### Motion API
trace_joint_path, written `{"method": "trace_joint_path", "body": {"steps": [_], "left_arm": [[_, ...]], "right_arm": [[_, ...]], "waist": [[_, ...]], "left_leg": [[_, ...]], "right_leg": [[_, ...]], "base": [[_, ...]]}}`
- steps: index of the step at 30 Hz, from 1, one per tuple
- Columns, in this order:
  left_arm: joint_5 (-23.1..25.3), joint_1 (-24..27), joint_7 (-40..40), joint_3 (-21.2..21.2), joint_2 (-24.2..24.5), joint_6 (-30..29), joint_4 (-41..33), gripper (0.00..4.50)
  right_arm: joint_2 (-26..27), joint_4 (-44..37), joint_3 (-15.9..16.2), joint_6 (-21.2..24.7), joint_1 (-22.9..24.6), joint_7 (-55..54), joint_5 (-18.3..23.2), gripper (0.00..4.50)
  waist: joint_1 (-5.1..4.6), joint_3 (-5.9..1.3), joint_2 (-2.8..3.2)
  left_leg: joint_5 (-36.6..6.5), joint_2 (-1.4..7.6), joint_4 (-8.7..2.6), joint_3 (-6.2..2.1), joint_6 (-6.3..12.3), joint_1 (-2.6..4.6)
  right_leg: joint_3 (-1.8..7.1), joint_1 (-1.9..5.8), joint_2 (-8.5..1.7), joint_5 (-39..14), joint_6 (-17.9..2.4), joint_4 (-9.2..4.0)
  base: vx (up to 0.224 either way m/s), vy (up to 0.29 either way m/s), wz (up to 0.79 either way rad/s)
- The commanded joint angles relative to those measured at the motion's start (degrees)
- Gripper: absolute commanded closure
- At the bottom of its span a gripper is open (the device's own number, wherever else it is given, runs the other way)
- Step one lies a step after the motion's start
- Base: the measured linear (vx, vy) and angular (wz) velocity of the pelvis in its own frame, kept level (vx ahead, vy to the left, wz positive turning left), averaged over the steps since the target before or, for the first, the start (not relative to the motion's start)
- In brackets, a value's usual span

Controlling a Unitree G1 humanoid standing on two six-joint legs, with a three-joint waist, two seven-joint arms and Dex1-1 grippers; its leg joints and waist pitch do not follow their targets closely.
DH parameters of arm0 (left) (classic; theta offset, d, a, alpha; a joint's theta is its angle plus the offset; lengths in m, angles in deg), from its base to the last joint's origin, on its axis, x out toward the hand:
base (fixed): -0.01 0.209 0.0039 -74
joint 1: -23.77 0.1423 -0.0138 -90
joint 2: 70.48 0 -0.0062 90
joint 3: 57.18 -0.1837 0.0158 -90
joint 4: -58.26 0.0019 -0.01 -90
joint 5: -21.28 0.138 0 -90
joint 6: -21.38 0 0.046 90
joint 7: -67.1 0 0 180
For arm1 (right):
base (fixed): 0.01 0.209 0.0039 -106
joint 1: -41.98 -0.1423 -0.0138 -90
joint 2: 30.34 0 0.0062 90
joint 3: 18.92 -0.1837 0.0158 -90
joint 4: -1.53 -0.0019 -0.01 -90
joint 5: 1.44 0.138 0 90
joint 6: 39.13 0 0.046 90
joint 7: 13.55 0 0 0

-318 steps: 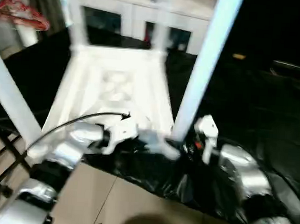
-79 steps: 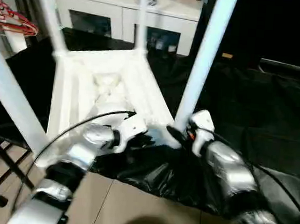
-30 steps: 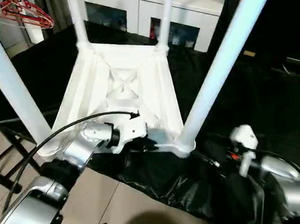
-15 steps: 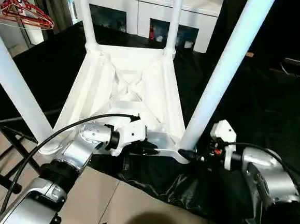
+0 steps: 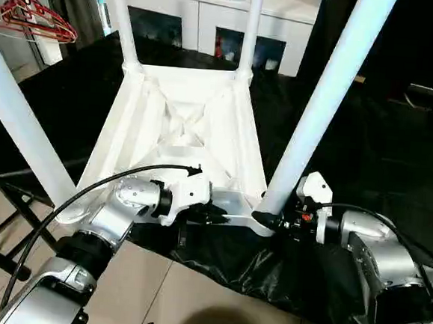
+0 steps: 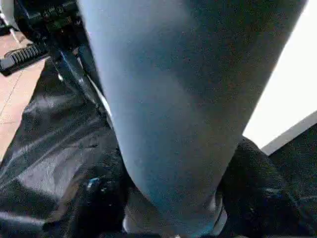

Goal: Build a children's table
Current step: Rotate leg to tighten

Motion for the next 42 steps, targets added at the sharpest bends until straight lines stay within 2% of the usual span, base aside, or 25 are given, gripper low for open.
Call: {"method": "trace_joint_path", "body": {"steps": [1,3,5,7,9,12,14,15,16,17,19,21,23,24,25,27,28,29,30,34,35,37,39,40,42], "left_arm": [[-0.1,-1.1,-2.7,0.6,-0.5,0.3,0.4,4.50],[0.6,-1.4,-5.2,0.9,-1.0,-0.2,0.8,4.50],[1.1,-1.9,-7.6,1.2,-1.9,-1.3,1.2,4.50],[1.3,-2.2,-9.3,1.5,-2.7,-2.0,1.3,4.50],[1.5,-2.8,-11.7,1.8,-3.9,-2.8,1.7,4.50],[3.1,-4.1,-19.3,2.0,-7.7,-5.2,1.6,4.50],[3.6,-4.5,-21.7,2.0,-9.3,-6.0,1.4,4.50],[3.6,-4.5,-21.7,2.0,-9.3,-6.0,1.4,4.50],[4.0,-4.4,-24.8,1.9,-12.3,-7.5,0.3,4.50],[4.2,-4.2,-25.3,1.7,-13.3,-8.1,-0.4,4.50],[4.4,-3.8,-25.5,1.2,-14.1,-8.2,-1.2,4.50],[5.0,-3.6,-25.2,0.9,-14.2,-8.1,-1.5,4.50],[5.5,-3.3,-24.9,0.6,-14.1,-7.9,-1.9,4.50],[5.5,-3.2,-24.7,0.6,-13.8,-7.8,-2.0,4.50],[5.5,-2.8,-22.9,0.7,-12.3,-7.0,-2.2,4.50],[5.4,-2.9,-22.1,0.9,-10.9,-6.3,-1.4,4.50],[5.5,-3.0,-22.2,0.9,-10.8,-6.3,-1.3,4.50],[5.5,-3.1,-21.6,0.9,-10.2,-5.8,-1.0,4.50],[5.5,-3.1,-21.4,0.9,-10.0,-5.7,-0.9,4.50],[5.3,-4.1,-18.3,1.1,-7.4,-3.0,1.3,4.50],[5.3,-4.4,-17.5,1.2,-6.7,-2.2,2.3,4.50],[4.8,-5.7,-14.7,1.4,-4.7,0.5,5.3,4.50],[4.5,-5.9,-13.8,1.5,-4.3,1.0,5.9,4.50],[4.5,-6.6,-12.8,1.3,-3.6,2.3,7.1,4.50],[4.0,-7.2,-11.1,1.3,-3.2,4.2,8.9,4.50]], "right_arm": [[1.1,-0.3,0.1,0.9,1.5,-1.8,-0.4,2.37],[2.2,-1.2,0.3,1.4,2.9,-4.7,-1.1,2.40],[3.6,-3.0,0.5,2.3,4.8,-7.2,-1.3,2.48],[4.5,-4.5,0.7,3.0,6.1,-8.7,-1.4,2.50],[5.8,-6.0,1.2,3.6,7.7,-10.7,-1.8,2.53],[11.0,-9.5,1.8,6.4,11.6,-18.8,-2.8,2.54],[13.5,-10.5,1.6,7.8,12.4,-22.4,-2.9,2.54],[13.5,-10.5,1.6,7.8,12.4,-22.4,-2.9,2.54],[19.4,-9.6,0.5,9.5,12.2,-32.9,-4.8,2.54],[21.5,-9.5,0.1,10.3,12.1,-36.3,-5.2,2.54],[24.0,-9.3,-0.5,10.2,11.5,-40.0,-5.4,2.54],[24.9,-9.8,-0.1,9.4,11.3,-40.2,-5.5,2.54],[25.5,-10.5,0.3,8.9,11.4,-40.3,-5.7,1.98],[25.4,-10.6,0.4,8.7,11.4,-40.1,-5.7,1.98],[24.5,-11.3,0.6,8.5,11.1,-38.9,-5.8,1.81],[23.6,-11.8,-0.2,8.8,10.9,-38.1,-6.2,1.67],[23.5,-11.9,-0.2,8.8,10.8,-38.3,-6.3,1.45],[22.3,-12.3,-0.2,8.6,10.9,-37.9,-6.6,1.45],[21.9,-12.4,-0.3,8.5,10.9,-37.7,-6.7,1.37],[14.5,-15.4,-0.7,6.8,11.9,-30.8,-6.2,1.37],[11.7,-17.0,-2.1,6.8,12.8,-27.6,-4.4,1.37],[4.2,-21.4,-8.0,7.2,15.3,-19.3,0.9,1.37],[2.6,-22.2,-9.5,7.1,15.8,-17.7,2.1,1.37],[0.2,-23.0,-12.5,7.5,16.3,-15.7,4.5,1.37],[-1.4,-23.2,-15.8,8.2,16.5,-14.6,7.1,1.37]], "waist": [[-0.29,-3.20,0.10],[-0.40,-3.05,-0.15],[-0.60,-2.85,0.06],[-0.64,-2.76,-0.03],[-0.78,-2.73,0.01],[-0.75,-2.60,-0.26],[-0.81,-2.17,-0.09],[-0.84,-2.22,-0.09],[-0.97,-2.12,-0.11],[-1.18,-1.85,0.09],[-1.49,-1.83,-0.07],[-1.89,-1.85,0.10],[-2.08,-1.79,0.32],[-2.14,-1.75,0.32],[-2.11,-2.13,0.56],[-2.28,-2.25,0.65],[-2.48,-2.28,0.55],[-2.53,-2.58,0.89],[-2.55,-2.58,0.83],[-2.57,-2.74,0.88],[-2.52,-2.86,0.95],[-2.11,-2.94,1.06],[-1.88,-3.15,0.88],[-2.19,-3.27,0.99],[-2.38,-3.40,0.91]], "left_leg": [[-12.5,0.63,-3.58,0.34,1.96,0.08],[-13.4,0.56,-3.77,0.32,1.48,0.10],[-16.3,0.55,-4.12,0.24,0.77,0.36],[-17.7,0.61,-4.37,0.07,0.38,0.53],[-18.4,0.59,-4.43,0.03,0.25,0.54],[-18.8,0.50,-4.64,-0.07,-0.13,0.61],[-19.5,0.35,-4.88,-0.21,-0.27,0.48],[-19.7,0.34,-4.86,-0.19,-0.25,0.55],[-19.8,0.30,-4.94,-0.25,-0.42,0.54],[-20.3,0.18,-5.15,-0.34,-0.92,0.49],[-21.0,-0.01,-5.27,-0.56,-0.96,0.65],[-21.5,0.02,-5.33,-0.68,-0.33,0.68],[-21.3,0.14,-5.49,-0.70,0.01,0.34],[-21.5,0.16,-5.53,-0.73,0.01,0.31],[-21.4,0.15,-5.50,-0.77,-0.05,0.31],[-20.8,0.08,-5.57,-0.88,-0.12,-0.09],[-20.5,0.06,-5.54,-0.84,-0.15,-0.15],[-19.9,0.08,-5.39,-0.83,-0.26,0.01],[-19.5,0.14,-5.37,-0.83,-0.30,0.01],[-16.0,0.11,-4.98,-0.59,0.48,-0.46],[-14.9,0.18,-4.76,-0.54,0.77,-0.43],[-14.2,0.14,-4.26,-0.37,2.15,-0.19],[-11.5,0.13,-3.95,-0.43,3.48,-0.67],[-9.8,-0.03,-3.87,-0.52,3.74,-1.09],[-8.5,-0.05,-3.37,-0.37,4.45,-0.76]], "right_leg": [[1.92,2.86,-2.56,-10.6,-11.2,-3.30],[1.92,2.91,-2.48,-11.8,-10.5,-3.59],[1.94,2.76,-2.64,-16.5,-9.4,-4.13],[2.01,2.69,-2.75,-19.8,-8.1,-4.54],[2.03,2.58,-2.73,-20.5,-8.0,-4.61],[2.07,2.52,-2.73,-22.4,-6.7,-4.97],[2.06,2.24,-2.80,-25.7,-5.4,-5.43],[2.11,2.17,-2.80,-26.5,-5.0,-5.60],[2.19,2.04,-2.77,-27.1,-4.4,-5.69],[2.21,1.69,-2.76,-28.2,-4.1,-5.84],[2.12,1.69,-2.79,-30.2,-3.1,-6.12],[2.20,1.57,-2.75,-29.9,-2.7,-6.30],[2.27,1.73,-2.57,-26.6,-3.1,-6.11],[2.23,1.76,-2.53,-26.2,-3.3,-6.03],[2.18,2.08,-2.63,-25.3,-3.6,-5.89],[2.07,2.36,-2.62,-24.2,-3.9,-5.69],[2.05,2.41,-2.65,-24.3,-3.9,-5.75],[2.11,2.44,-2.72,-23.7,-4.3,-5.65],[2.11,2.45,-2.76,-22.9,-4.5,-5.66],[2.09,2.99,-2.51,-16.5,-5.9,-4.97],[2.10,3.09,-2.52,-14.8,-6.4,-4.80],[2.18,3.43,-2.32,-11.7,-6.9,-4.75],[2.06,3.72,-2.49,-7.2,-8.2,-3.99],[1.77,4.00,-2.49,-5.8,-8.9,-3.76],[1.78,3.76,-2.36,-3.7,-10.3,-3.60]], "base": [[0.000,0.000,0.00],[0.000,0.000,0.00],[0.000,0.000,0.00],[0.000,0.000,0.00],[0.000,0.000,0.00],[0.000,0.000,0.00],[0.000,0.000,0.00],[0.000,0.000,0.00],[0.000,0.000,0.00],[0.000,0.000,0.00],[0.000,0.000,0.00],[0.000,0.000,0.00],[0.000,0.000,0.00],[0.000,0.000,0.00],[0.000,0.000,0.00],[0.000,0.000,0.00],[0.000,0.000,0.00],[0.000,0.000,0.00],[0.000,0.000,0.00],[0.000,0.000,0.00],[0.000,0.000,0.00],[0.000,0.000,0.00],[0.000,0.000,0.00],[0.000,0.000,0.00],[0.000,0.000,0.00]]}}
